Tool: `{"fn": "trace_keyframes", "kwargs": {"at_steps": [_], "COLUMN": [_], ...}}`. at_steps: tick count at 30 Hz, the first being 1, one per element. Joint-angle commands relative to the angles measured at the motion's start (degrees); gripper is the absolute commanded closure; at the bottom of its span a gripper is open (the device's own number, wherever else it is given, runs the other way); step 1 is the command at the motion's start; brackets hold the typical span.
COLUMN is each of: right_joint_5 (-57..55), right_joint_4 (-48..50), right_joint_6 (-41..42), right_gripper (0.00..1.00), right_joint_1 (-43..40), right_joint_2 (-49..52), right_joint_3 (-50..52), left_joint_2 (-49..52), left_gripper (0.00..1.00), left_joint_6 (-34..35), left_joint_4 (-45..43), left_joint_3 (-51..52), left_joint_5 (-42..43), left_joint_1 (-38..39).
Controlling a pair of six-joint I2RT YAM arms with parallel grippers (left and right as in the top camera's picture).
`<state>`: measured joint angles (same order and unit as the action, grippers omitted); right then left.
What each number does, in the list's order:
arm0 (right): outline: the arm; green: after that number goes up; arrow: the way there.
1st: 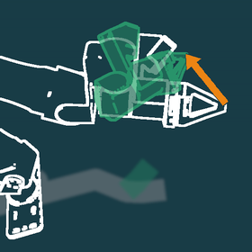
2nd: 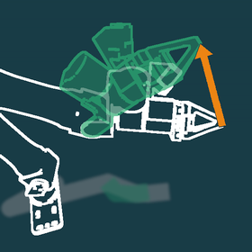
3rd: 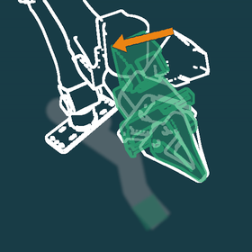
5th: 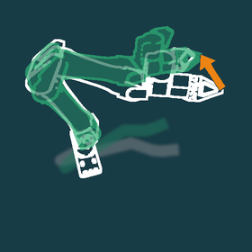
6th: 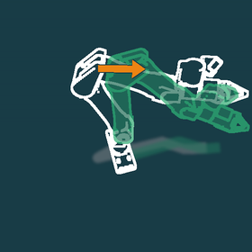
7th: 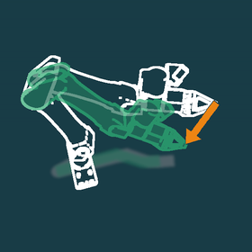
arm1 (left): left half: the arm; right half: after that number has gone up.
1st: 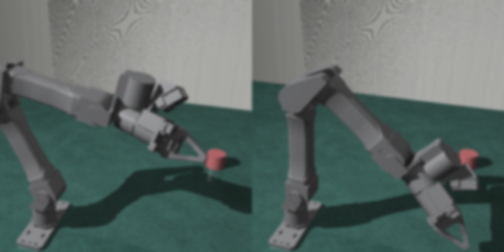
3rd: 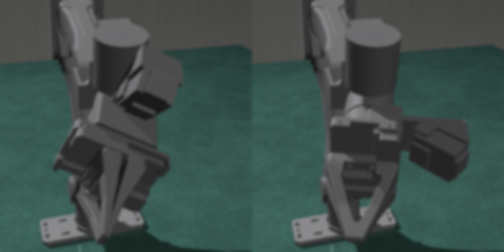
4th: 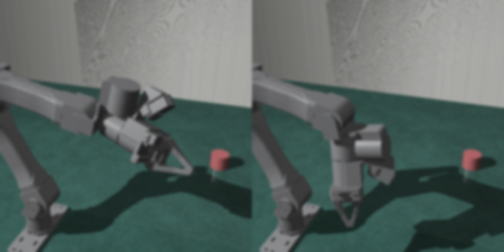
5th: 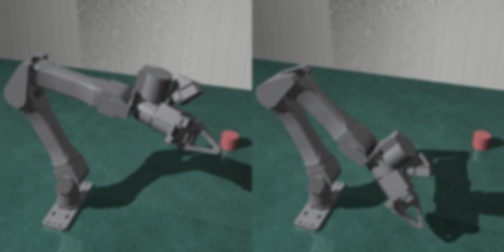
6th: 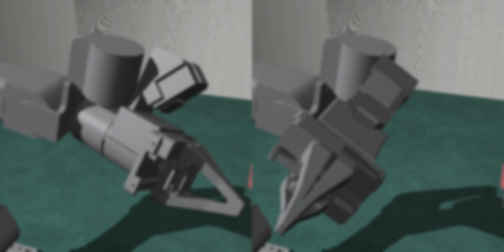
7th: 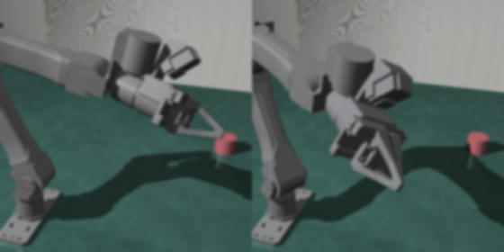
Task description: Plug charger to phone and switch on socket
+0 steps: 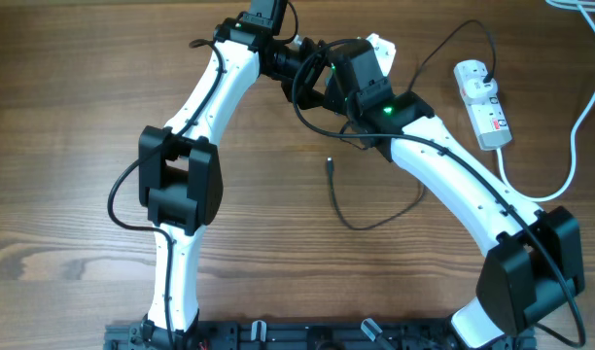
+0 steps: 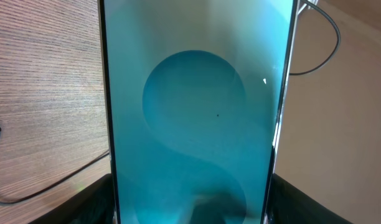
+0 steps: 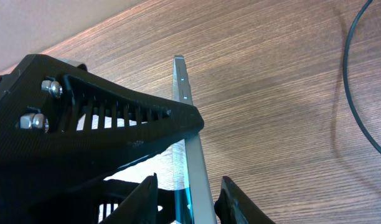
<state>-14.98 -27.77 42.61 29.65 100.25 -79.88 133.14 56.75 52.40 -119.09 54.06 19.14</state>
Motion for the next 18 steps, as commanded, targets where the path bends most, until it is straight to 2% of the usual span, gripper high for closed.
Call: {"fn": "trace_keyframes", "kwargs": {"at_steps": [1,9,15,18], "right_joint_5": [0.8,0.8,0.8,0.8], "right_joint_4": [0.1,0.1,0.1,0.3], "right_joint_6": [0.8,0.8,0.9,0.9], "right_gripper": [0.74,0.83,0.95,0.95], "right_joint_1": [0.1,0.1,0.1,0.1], "right_joint_2": [0.8,0.8,0.8,0.8], "right_joint_3": [-0.5,-0.5,-0.5,-0.5], "left_joint_2": [-2.6,-2.6,-2.6,-2.6], "left_gripper": [0.30,0.29,0.29,0.29], "left_joint_6": [0.5,0.5,0.5,0.5], "left_joint_4": [-0.3,-0.3,-0.3,-0.3], "left_joint_3": [-0.2,-0.2,-0.2,-0.2], "left_joint_5": [2.3,2.5,3.1,3.1], "left_joint_1": [0.0,0.0,0.0,0.0]}}
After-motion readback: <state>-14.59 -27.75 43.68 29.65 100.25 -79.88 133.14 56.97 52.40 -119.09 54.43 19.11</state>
